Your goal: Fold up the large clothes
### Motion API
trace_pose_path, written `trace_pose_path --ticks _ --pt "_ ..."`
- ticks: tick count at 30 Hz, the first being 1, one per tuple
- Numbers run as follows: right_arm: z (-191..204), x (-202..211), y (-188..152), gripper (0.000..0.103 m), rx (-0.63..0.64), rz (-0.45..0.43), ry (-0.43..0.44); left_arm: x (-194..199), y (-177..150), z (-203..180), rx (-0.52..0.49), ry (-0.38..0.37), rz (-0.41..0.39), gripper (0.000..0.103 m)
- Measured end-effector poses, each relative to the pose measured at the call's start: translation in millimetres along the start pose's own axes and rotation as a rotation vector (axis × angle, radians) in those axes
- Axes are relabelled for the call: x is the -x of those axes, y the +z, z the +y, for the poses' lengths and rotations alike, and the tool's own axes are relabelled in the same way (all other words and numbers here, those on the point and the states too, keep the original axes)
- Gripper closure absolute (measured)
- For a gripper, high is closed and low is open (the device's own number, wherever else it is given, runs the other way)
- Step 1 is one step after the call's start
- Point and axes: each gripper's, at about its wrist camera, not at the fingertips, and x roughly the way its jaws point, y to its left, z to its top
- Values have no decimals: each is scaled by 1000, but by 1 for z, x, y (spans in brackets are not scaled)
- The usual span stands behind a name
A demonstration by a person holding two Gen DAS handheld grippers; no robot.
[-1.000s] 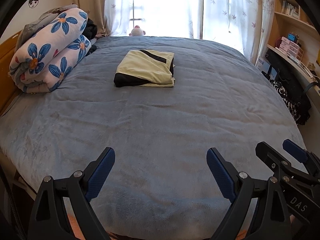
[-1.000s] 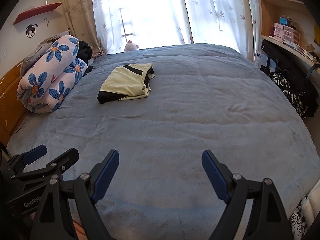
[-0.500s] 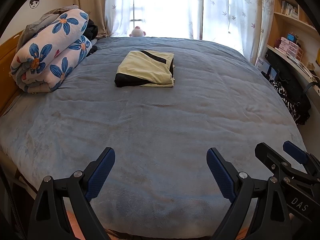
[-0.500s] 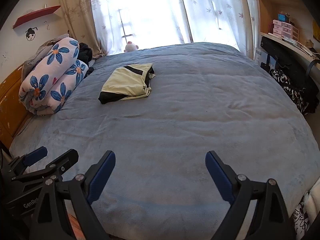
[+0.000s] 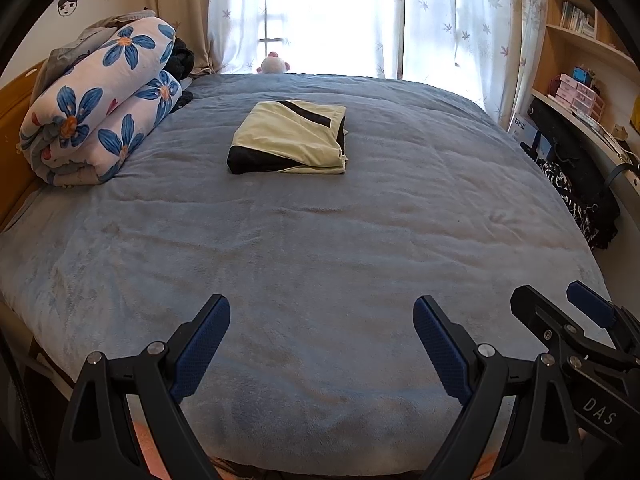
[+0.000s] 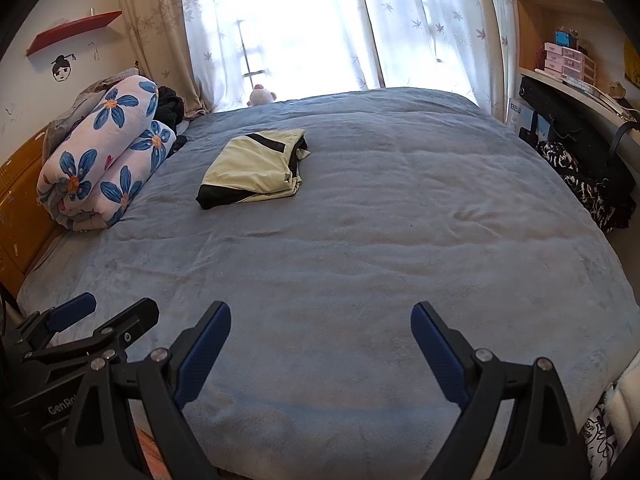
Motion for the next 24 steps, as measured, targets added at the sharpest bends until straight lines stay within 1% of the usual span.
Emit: trace_pose_path --ticks 24 --pt "-2 -2 -1 11 -2 7 1 -2 1 -3 -1 -3 7 12"
